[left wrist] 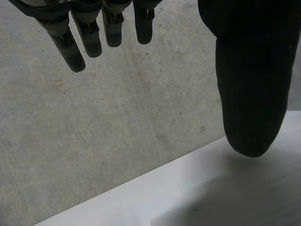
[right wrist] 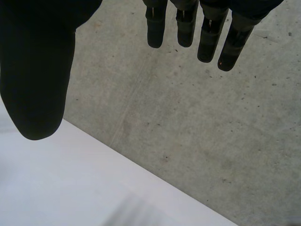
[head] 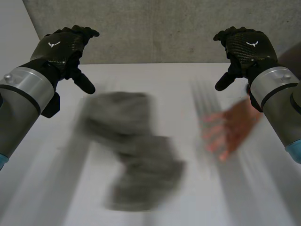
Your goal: Fold the towel.
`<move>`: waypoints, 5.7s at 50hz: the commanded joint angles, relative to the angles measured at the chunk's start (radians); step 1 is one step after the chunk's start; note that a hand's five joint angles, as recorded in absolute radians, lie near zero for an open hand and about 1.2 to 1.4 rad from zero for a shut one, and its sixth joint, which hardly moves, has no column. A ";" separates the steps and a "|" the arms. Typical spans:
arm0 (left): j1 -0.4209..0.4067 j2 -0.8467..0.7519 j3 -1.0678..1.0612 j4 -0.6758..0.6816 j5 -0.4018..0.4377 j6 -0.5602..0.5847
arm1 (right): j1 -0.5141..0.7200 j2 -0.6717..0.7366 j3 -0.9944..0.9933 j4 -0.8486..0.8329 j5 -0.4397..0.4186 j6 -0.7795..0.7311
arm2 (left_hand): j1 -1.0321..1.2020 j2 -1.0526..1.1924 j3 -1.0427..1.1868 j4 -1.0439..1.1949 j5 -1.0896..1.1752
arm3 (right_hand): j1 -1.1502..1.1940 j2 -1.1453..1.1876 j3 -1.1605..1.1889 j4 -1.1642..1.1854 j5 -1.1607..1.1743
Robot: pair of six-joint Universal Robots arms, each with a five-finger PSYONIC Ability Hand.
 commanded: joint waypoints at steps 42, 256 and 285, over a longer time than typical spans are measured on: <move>0.119 -0.035 -0.132 -0.183 0.104 0.576 | 0.042 0.067 0.030 0.001 -0.048 -0.080 | 0.096 0.105 0.103 0.102 0.066 | -0.033 -0.050 -0.039 -0.056 -0.051; -0.063 -0.201 -0.111 0.160 -0.074 0.266 | -0.018 -0.155 0.445 -0.024 -0.181 -0.283 | 0.427 0.436 0.435 0.433 0.397 | 0.235 0.218 0.229 0.213 0.217; -0.050 -0.505 0.021 -0.056 -0.112 0.174 | 0.017 -0.012 0.477 -0.072 -0.067 -0.412 | 0.498 0.507 0.505 0.504 0.468 | 0.238 0.221 0.232 0.216 0.220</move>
